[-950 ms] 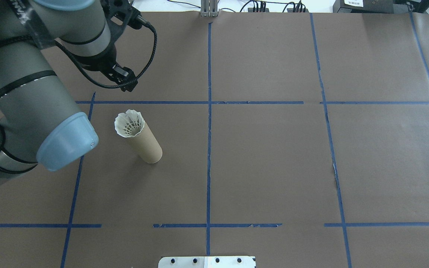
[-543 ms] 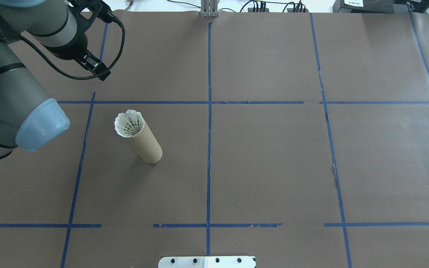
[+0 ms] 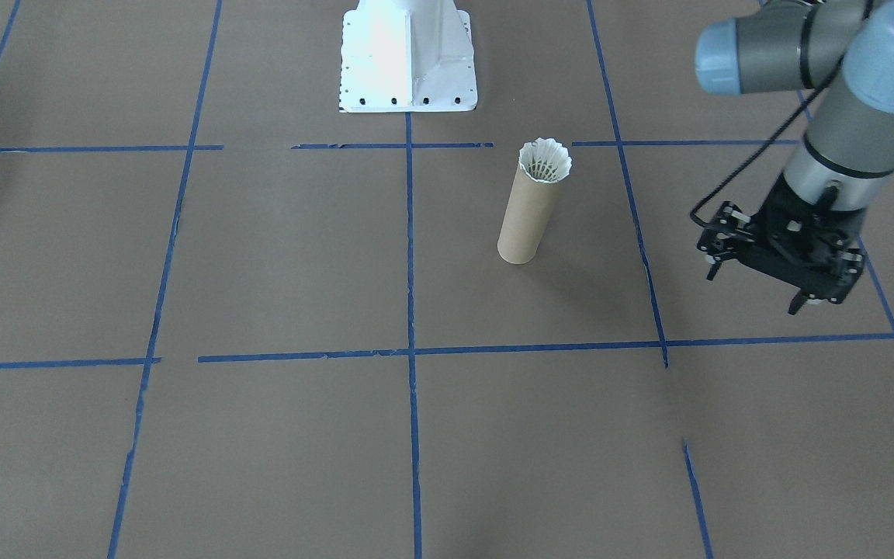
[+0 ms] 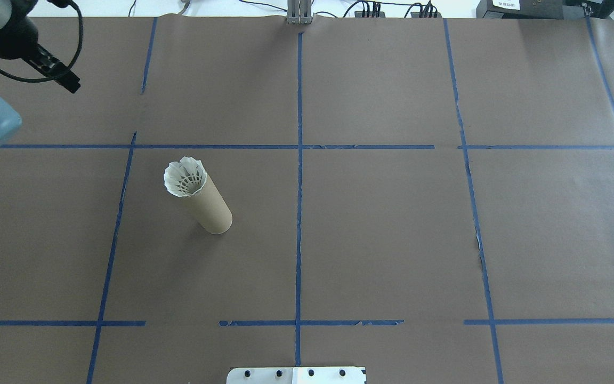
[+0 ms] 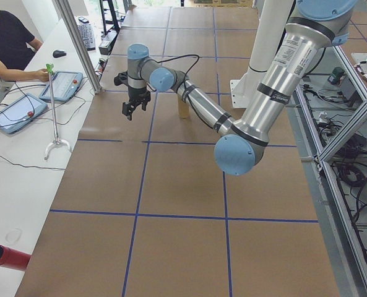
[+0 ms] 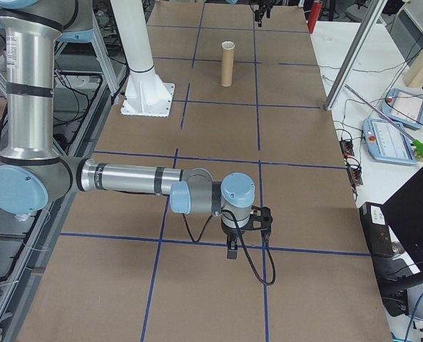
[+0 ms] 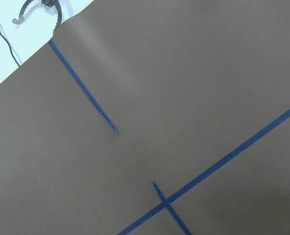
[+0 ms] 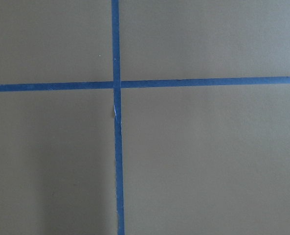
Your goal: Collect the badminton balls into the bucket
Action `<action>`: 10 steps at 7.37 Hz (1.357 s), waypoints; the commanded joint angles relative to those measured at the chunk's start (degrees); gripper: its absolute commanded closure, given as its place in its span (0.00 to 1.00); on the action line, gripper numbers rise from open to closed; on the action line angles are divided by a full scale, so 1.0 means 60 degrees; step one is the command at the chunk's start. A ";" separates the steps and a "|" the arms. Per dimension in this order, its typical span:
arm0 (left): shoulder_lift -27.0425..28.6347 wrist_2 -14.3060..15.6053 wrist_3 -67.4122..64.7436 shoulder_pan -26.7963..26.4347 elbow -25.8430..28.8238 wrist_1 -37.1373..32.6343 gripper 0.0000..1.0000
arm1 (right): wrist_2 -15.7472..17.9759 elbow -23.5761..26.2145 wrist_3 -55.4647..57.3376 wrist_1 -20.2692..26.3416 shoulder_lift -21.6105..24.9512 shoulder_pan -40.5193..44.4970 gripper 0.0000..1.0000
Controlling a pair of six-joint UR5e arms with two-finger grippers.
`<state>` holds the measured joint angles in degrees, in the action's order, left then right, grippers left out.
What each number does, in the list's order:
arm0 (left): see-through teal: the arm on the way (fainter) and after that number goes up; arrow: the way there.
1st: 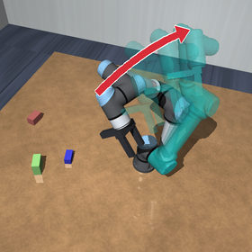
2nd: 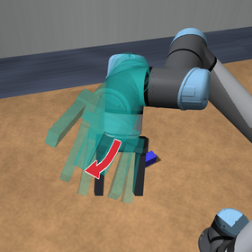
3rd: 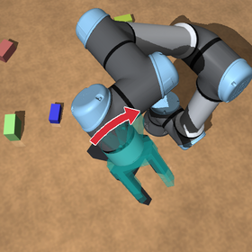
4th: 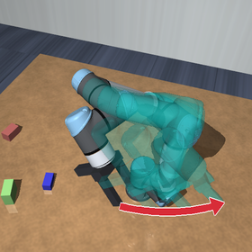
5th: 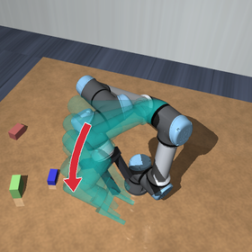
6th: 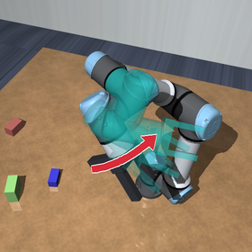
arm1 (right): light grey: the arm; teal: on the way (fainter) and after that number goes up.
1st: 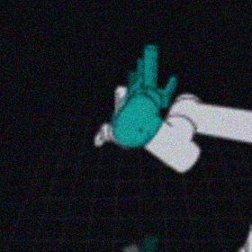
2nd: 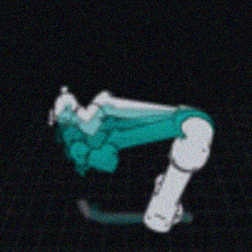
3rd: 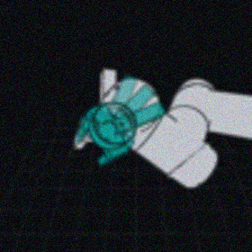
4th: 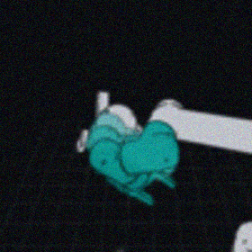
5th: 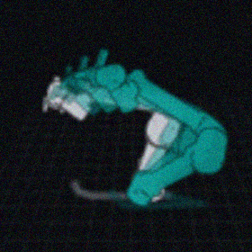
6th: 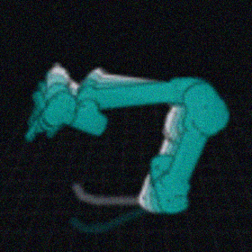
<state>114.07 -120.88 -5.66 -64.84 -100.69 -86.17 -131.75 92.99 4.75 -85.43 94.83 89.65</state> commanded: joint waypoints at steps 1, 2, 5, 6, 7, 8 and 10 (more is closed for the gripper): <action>-0.1295 -0.1202 0.0035 -0.1170 0.0273 -0.0257 0.00 | 0.0000 0.0000 0.0000 0.0000 0.0000 0.0000 0.00; -0.1926 -0.1384 0.0049 -0.1640 0.0229 -0.0301 0.00 | 0.0000 0.0000 0.0000 0.0000 0.0000 0.0000 0.00; -0.3404 -0.2640 0.0049 -0.2215 0.0273 -0.0344 0.00 | 0.0000 0.0000 0.0000 0.0000 0.0000 0.0000 0.00; -0.3644 -0.2660 0.0050 -0.2491 0.0316 -0.0360 0.00 | 0.0000 0.0000 0.0000 0.0000 0.0000 0.0000 0.00; -0.3892 -0.2588 0.0050 -0.3016 0.0447 -0.0345 0.00 | 0.0000 0.0000 0.0000 0.0000 0.0000 0.0000 0.00; -0.4083 -0.2529 0.0659 -0.3456 0.0478 -0.0287 0.00 | 0.0000 0.0000 0.0000 0.0000 0.0000 0.0000 0.00; -0.4028 -0.2193 0.1764 -0.4148 0.1483 -0.0243 0.00 | 0.0000 0.0000 0.0000 0.0000 0.0000 0.0000 0.00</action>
<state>89.81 -134.92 2.41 -87.49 -95.19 -87.79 -131.75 92.99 4.74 -85.43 94.83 89.65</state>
